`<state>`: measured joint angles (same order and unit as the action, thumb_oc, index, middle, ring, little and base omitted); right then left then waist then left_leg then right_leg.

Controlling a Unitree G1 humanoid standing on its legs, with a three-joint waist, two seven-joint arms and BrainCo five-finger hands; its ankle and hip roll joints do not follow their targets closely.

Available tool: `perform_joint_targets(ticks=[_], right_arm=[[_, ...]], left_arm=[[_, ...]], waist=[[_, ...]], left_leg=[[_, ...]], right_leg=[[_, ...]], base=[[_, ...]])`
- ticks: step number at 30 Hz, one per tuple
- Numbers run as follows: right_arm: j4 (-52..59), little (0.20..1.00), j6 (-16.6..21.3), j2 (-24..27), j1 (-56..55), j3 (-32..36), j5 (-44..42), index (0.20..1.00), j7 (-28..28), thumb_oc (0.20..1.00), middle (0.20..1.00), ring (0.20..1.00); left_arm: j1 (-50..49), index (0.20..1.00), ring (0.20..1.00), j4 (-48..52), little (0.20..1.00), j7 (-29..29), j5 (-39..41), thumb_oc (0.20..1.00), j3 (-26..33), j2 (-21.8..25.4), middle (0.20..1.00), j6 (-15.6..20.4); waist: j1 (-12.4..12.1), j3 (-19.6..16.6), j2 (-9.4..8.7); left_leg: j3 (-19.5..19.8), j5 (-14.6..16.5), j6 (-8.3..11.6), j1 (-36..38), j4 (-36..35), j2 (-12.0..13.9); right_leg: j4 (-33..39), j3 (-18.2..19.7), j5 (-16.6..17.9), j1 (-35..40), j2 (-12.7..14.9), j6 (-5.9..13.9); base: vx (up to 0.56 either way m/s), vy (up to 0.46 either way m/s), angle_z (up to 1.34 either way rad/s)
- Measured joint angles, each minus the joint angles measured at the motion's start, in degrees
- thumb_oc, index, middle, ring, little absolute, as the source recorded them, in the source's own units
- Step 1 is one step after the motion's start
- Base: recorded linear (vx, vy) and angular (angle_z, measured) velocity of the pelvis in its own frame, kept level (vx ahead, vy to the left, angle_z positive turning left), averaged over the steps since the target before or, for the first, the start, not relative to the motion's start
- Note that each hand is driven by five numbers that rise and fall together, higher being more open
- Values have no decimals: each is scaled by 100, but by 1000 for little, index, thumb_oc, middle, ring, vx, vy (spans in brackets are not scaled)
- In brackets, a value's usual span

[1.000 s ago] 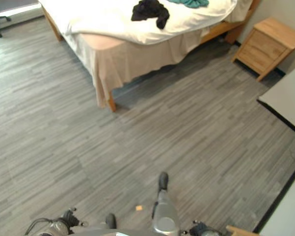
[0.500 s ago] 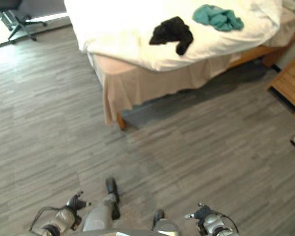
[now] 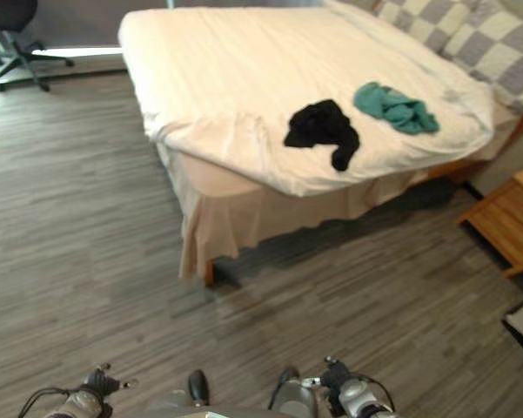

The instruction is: Tidy up the quilt and then pick up the clothes from the bed and put them into the laundry hamper.

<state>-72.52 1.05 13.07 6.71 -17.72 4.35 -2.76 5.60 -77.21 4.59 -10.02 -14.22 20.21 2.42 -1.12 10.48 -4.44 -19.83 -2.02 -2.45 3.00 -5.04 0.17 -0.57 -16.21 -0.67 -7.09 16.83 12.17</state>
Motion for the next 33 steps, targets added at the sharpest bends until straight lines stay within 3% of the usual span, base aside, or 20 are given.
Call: perform_joint_targets(ticks=[1,2,5,6,7,8,9,11,12,16,18,21,22,23,24,27,28,29,32,33], right_arm=[[3,1000,3,-9,-19,113,-1,1000,-5,1000,1000,1000],[20,1000,8,-12,-40,139,-3,1000,2,1000,1000,1000],[66,1000,-5,-43,-161,143,8,1000,28,1000,1000,1000],[48,1000,-14,40,-161,139,17,1000,32,1000,1000,1000],[51,1000,-12,128,-179,102,27,1000,25,1000,1000,1000],[58,1000,-8,192,-207,84,29,1000,32,1000,1000,1000],[47,1000,-21,227,-207,-8,75,1000,26,1000,1000,1000],[-28,1000,-30,340,-302,-55,202,1000,5,1000,1000,1000],[-55,1000,-36,401,-338,-58,233,1000,-9,1000,1000,1000],[-262,1000,-85,701,-372,-51,249,1000,-69,1000,1000,1000],[-307,1000,-125,799,-344,47,253,1000,-76,1000,1000,1000],[-265,1000,-105,834,-416,15,467,1000,-81,1000,1000,1000],[-264,1000,-96,798,-452,11,467,1000,-87,1000,1000,1000],[-236,1000,-89,723,-472,26,461,1000,-82,1000,1000,1000],[-188,1000,-64,563,-487,112,456,1000,-85,1000,1000,1000],[196,1000,14,466,-428,132,430,1000,-92,1000,1000,1000],[367,1000,63,451,-444,161,414,1000,-110,1000,1000,1000],[445,1000,78,430,-464,169,411,1000,-124,1000,1000,1000],[483,1000,99,367,-540,160,399,1000,-204,1000,1000,1000],[508,1000,115,376,-632,207,389,1000,-211,1000,1000,1000]], left_arm=[[-95,1000,1000,-1,1000,-5,0,1000,4,-20,1000,0],[-126,1000,1000,4,1000,-5,0,1000,5,-14,1000,-1],[-290,1000,1000,63,1000,-6,-1,1000,19,41,1000,5],[-370,1000,1000,82,1000,2,8,1000,70,-120,1000,4],[-482,1000,1000,103,1000,-17,38,1000,127,-270,1000,38],[-529,1000,1000,202,1000,-15,92,1000,174,-378,1000,72],[-469,1000,1000,299,1000,-10,283,1000,294,-449,1000,108],[-315,1000,1000,335,1000,5,596,1000,517,-520,1000,201],[-304,1000,1000,499,1000,13,843,1000,759,-545,1000,228],[-429,1000,1000,684,1000,40,1508,1000,1022,-565,1000,257],[-398,1000,1000,690,1000,54,1668,1000,1108,-537,1000,264],[-612,1000,1000,894,1000,56,1660,1000,1136,-423,1000,267],[-624,1000,1000,953,1000,59,1658,1000,1140,-373,1000,271],[-596,1000,1000,1145,1000,67,1658,1000,1148,-272,1000,251],[-709,1000,1000,1884,1000,98,1660,1000,1282,26,1000,265],[-732,1000,1000,2739,1000,503,1794,1000,1868,513,1000,490],[-634,1000,1000,2966,1000,707,1955,1000,2116,665,1000,575],[-563,1000,1000,3104,1000,816,2097,1000,2274,747,1000,623],[-263,1000,1000,3401,1000,1208,2308,1000,2468,1202,1000,849],[-235,1000,1000,3664,1000,1240,2300,1000,2417,1306,1000,806]], waist=[[76,-17,-2],[110,-19,0],[69,-99,-162],[64,-75,23],[69,-100,231],[86,-109,361],[69,-77,337],[20,-61,316],[23,44,195],[-41,134,238],[-65,196,315],[-62,139,512],[-77,138,581],[-73,136,453],[-83,179,231],[-140,317,183],[-85,327,107],[-77,344,75],[-62,349,58],[-57,349,51]], left_leg=[[164,62,91,25,10,-30],[207,47,72,43,23,-23],[368,80,386,217,28,65],[348,88,547,336,30,263],[298,24,643,384,38,465],[287,17,670,403,186,732],[292,-55,827,43,904,1045],[403,-372,1313,-566,1846,1295],[500,-277,1377,-906,2214,1283],[600,-190,1198,-1000,1150,634],[247,-344,1034,-1134,684,303],[135,-472,835,-890,205,418],[152,-513,507,-768,99,442],[141,-468,454,-731,77,405],[136,-414,371,-663,2,386],[19,-341,199,-417,27,525],[-10,-207,225,-293,11,467],[-9,-143,200,-212,2,425],[42,-46,239,-50,0,289],[151,-28,215,-73,6,260]], right_leg=[[321,318,446,-7,121,15],[398,412,589,39,122,8],[545,344,1192,355,40,-163],[556,337,1167,487,-166,-400],[576,304,1116,561,-391,-397],[575,218,888,669,-610,-594],[538,83,785,756,-797,-777],[562,-223,590,867,-973,-1048],[573,-287,459,913,-970,-1216],[576,-377,315,945,-1012,-1263],[578,-378,231,904,-1051,-1322],[576,-377,167,1003,-1424,-1252],[574,-397,121,1083,-1495,-1233],[533,-453,94,1136,-1471,-1148],[307,-504,9,1104,-1413,-1040],[-1715,-562,-600,352,-1043,-249],[-2386,-593,-650,77,-752,-163],[-2523,-558,-647,4,-589,-160],[-1579,-492,-536,35,-54,-23],[-1136,-291,-484,87,-100,-65]], base=[[276,-331,56],[240,-289,61],[217,-298,30],[175,-330,0],[114,-302,-7],[93,-361,10],[78,-338,26],[90,-249,65],[87,-125,61],[100,5,8],[147,68,1],[142,3,-12],[109,-10,5],[77,11,14],[58,10,11],[115,-21,-17],[173,-74,-14],[129,-72,-1],[254,-169,8],[165,-94,55]])
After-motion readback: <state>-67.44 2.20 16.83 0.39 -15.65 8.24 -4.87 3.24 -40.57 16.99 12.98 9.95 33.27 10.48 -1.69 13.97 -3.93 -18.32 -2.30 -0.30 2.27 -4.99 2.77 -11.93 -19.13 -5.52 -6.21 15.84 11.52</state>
